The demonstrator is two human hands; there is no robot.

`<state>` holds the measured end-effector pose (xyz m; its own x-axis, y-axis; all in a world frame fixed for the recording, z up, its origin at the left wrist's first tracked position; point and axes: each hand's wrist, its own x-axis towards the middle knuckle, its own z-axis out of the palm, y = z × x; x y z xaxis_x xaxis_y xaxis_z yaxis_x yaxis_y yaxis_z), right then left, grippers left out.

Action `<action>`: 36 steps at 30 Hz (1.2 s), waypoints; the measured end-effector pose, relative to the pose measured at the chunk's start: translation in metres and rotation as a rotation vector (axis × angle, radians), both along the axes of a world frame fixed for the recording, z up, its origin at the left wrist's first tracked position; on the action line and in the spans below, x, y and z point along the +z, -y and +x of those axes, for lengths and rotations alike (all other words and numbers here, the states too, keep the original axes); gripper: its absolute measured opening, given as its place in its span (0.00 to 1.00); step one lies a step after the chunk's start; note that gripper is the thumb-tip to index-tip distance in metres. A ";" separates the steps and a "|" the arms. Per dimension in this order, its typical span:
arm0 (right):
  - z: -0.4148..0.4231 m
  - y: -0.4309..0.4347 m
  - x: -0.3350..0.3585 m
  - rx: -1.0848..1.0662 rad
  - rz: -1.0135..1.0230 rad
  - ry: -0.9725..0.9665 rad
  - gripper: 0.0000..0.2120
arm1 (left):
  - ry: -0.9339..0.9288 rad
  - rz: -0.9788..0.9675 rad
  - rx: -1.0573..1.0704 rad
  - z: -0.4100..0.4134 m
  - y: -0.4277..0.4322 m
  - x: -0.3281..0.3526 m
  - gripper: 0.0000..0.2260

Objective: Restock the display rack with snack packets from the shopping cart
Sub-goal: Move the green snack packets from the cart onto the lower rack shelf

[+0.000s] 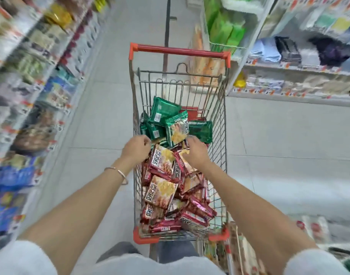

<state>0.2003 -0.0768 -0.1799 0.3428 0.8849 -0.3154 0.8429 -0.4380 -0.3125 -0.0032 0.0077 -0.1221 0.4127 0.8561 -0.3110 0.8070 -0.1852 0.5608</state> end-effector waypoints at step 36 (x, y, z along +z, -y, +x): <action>0.107 -0.073 -0.033 -0.075 -0.001 0.138 0.18 | 0.288 -0.793 0.431 0.022 -0.043 -0.064 0.44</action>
<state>0.3071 -0.0034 -0.2133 0.4481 0.8548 -0.2617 0.8428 -0.5016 -0.1952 0.0191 0.0508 -0.1865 0.2612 0.5356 -0.8031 0.5282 0.6171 0.5833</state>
